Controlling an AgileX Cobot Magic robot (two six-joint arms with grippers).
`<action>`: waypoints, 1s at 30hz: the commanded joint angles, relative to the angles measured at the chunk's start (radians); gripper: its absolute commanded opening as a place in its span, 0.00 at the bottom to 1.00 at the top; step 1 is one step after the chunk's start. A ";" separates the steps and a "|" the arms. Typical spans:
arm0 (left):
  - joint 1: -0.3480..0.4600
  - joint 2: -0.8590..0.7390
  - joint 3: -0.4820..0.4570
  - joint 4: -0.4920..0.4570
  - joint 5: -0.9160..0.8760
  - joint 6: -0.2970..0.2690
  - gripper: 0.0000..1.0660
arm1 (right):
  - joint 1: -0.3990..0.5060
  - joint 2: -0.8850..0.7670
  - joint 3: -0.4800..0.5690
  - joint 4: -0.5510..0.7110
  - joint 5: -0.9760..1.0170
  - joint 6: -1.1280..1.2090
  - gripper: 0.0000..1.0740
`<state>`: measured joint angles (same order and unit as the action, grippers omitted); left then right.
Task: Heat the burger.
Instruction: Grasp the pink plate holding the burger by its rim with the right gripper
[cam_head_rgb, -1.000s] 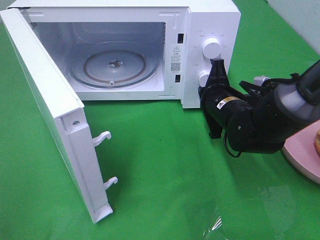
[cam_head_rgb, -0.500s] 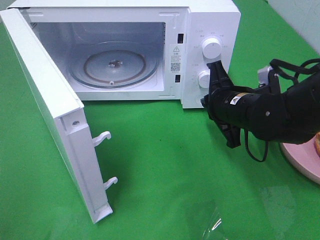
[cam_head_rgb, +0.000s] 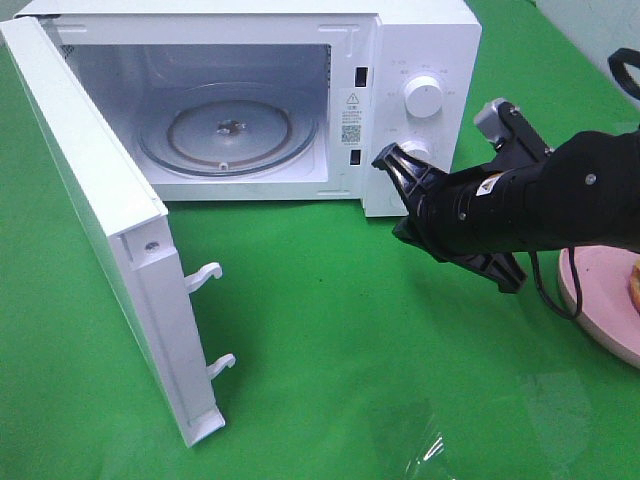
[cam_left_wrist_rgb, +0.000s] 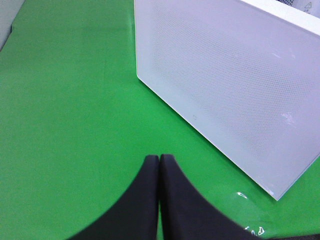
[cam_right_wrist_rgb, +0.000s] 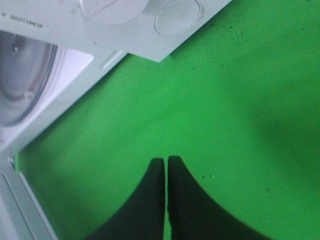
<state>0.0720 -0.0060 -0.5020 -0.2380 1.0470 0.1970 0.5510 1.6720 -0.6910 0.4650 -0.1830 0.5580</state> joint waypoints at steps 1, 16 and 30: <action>0.001 -0.026 0.004 -0.004 -0.009 -0.003 0.00 | -0.002 -0.041 -0.001 -0.013 0.105 -0.129 0.05; 0.001 -0.026 0.004 -0.004 -0.009 -0.003 0.00 | -0.005 -0.125 -0.056 -0.252 0.534 -0.281 0.07; 0.001 -0.026 0.004 -0.004 -0.009 -0.003 0.00 | -0.005 -0.240 -0.181 -0.531 0.942 -0.300 0.11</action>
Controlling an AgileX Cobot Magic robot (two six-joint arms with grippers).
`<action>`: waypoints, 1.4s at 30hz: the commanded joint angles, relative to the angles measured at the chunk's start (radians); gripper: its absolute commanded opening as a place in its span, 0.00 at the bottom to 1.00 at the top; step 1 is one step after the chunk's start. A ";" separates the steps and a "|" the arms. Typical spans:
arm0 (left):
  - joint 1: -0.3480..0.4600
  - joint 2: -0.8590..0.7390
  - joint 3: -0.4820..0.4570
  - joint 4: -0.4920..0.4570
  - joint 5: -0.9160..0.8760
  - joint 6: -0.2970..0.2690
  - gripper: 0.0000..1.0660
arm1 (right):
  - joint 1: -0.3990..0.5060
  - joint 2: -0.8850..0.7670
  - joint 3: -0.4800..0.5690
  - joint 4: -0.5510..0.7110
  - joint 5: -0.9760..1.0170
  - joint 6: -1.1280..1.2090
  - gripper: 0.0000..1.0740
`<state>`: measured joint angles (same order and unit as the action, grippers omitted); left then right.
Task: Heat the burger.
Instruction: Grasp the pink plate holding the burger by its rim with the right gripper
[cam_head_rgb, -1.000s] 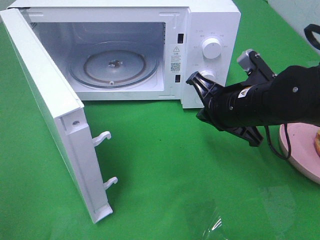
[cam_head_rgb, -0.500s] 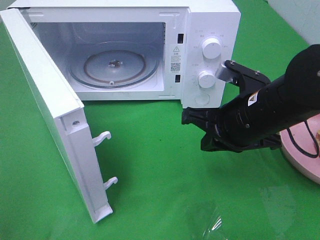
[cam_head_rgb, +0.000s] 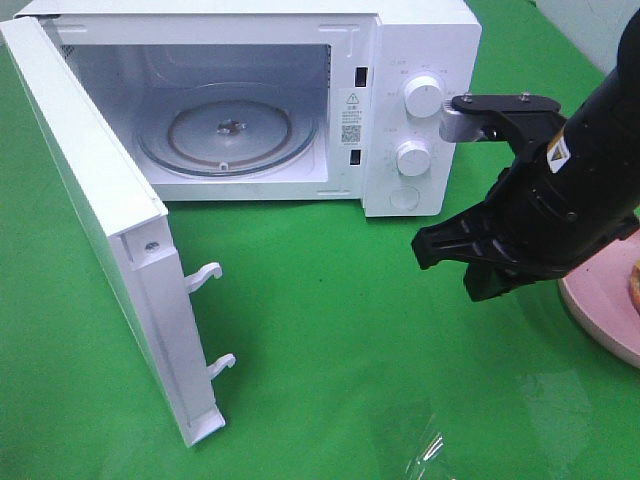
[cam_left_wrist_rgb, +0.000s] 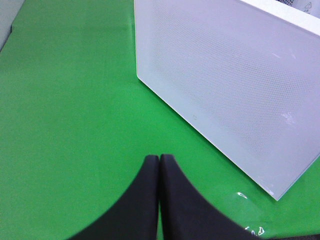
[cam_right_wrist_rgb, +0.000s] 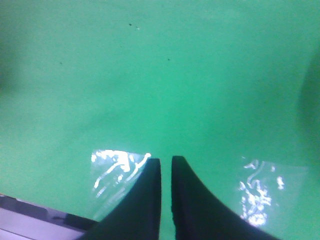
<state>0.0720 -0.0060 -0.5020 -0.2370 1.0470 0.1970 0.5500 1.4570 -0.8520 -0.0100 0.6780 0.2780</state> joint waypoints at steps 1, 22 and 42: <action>0.001 -0.026 0.004 -0.005 -0.009 -0.003 0.00 | -0.004 -0.038 -0.032 -0.076 0.112 -0.020 0.12; 0.001 -0.026 0.004 -0.005 -0.009 -0.003 0.00 | -0.004 -0.129 -0.053 -0.132 0.160 -0.168 0.86; 0.001 -0.026 0.004 -0.005 -0.009 -0.003 0.00 | -0.279 -0.058 -0.053 -0.139 0.199 -0.204 0.84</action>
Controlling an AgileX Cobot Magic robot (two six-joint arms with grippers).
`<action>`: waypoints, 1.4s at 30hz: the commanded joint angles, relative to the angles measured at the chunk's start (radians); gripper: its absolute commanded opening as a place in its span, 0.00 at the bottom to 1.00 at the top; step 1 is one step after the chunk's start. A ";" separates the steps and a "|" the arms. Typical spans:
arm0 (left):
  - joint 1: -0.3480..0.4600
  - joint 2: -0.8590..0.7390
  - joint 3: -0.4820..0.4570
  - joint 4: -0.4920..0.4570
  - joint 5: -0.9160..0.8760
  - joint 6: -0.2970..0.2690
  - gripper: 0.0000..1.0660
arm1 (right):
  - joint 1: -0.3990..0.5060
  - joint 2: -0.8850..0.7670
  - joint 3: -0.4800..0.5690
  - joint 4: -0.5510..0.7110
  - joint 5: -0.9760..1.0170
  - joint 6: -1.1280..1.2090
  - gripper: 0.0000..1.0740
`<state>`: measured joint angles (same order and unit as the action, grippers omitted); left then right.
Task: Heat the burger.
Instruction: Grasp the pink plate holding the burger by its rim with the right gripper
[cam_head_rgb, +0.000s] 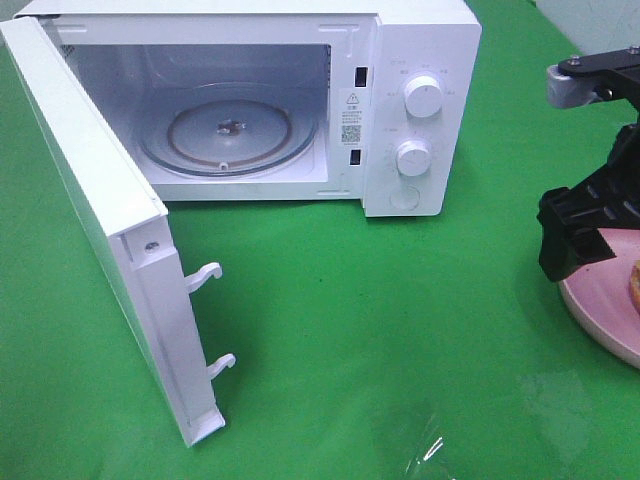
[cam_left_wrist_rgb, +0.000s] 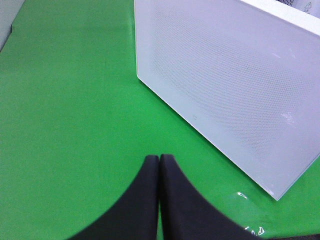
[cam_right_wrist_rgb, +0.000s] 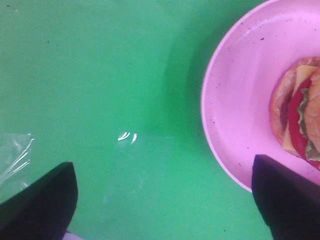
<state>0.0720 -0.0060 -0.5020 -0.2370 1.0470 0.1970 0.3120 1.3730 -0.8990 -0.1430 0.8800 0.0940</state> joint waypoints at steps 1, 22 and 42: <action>0.001 -0.026 0.004 -0.005 -0.009 -0.003 0.00 | -0.041 0.026 -0.006 -0.006 -0.003 -0.020 0.84; 0.001 -0.026 0.004 -0.005 -0.009 -0.003 0.00 | -0.142 0.295 -0.006 -0.003 -0.170 -0.060 0.80; 0.001 -0.026 0.004 -0.005 -0.009 -0.003 0.00 | -0.150 0.503 -0.006 -0.030 -0.364 -0.040 0.78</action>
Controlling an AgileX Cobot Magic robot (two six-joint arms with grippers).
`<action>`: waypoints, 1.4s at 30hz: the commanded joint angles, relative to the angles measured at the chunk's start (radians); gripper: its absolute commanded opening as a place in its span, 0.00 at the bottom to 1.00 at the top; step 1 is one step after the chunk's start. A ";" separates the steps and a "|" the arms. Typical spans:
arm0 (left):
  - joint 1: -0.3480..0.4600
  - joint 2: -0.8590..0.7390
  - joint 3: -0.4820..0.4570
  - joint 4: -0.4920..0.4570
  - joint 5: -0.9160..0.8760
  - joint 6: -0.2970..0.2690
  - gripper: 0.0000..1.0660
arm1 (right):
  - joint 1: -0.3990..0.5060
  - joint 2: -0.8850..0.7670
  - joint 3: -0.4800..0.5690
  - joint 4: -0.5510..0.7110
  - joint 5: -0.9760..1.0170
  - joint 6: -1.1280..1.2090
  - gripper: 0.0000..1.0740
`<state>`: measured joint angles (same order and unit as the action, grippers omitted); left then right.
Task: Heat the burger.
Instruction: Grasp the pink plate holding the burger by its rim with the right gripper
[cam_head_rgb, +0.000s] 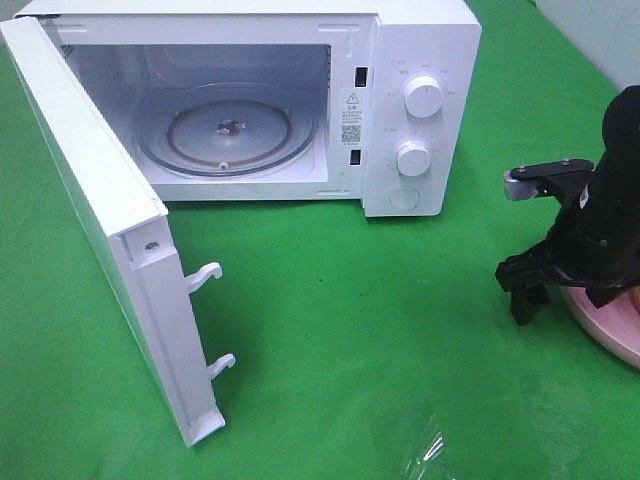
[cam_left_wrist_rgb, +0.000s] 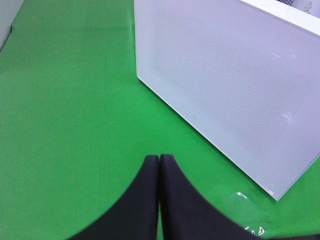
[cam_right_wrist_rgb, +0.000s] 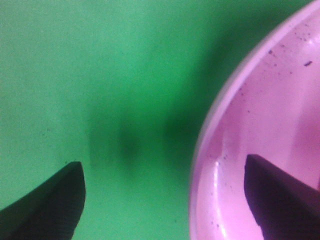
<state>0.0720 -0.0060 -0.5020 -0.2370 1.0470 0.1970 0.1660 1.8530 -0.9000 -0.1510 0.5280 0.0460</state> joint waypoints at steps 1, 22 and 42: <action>0.001 -0.026 0.004 -0.005 -0.009 -0.003 0.00 | -0.004 0.023 -0.005 -0.022 -0.012 0.008 0.78; 0.001 -0.026 0.004 -0.005 -0.009 -0.003 0.00 | -0.004 0.044 -0.005 -0.126 -0.036 0.118 0.68; 0.001 -0.026 0.004 -0.005 -0.009 -0.003 0.00 | -0.004 0.044 -0.004 -0.203 -0.029 0.194 0.00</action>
<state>0.0720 -0.0060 -0.5020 -0.2370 1.0470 0.1970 0.1660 1.8940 -0.9020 -0.3450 0.4990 0.2330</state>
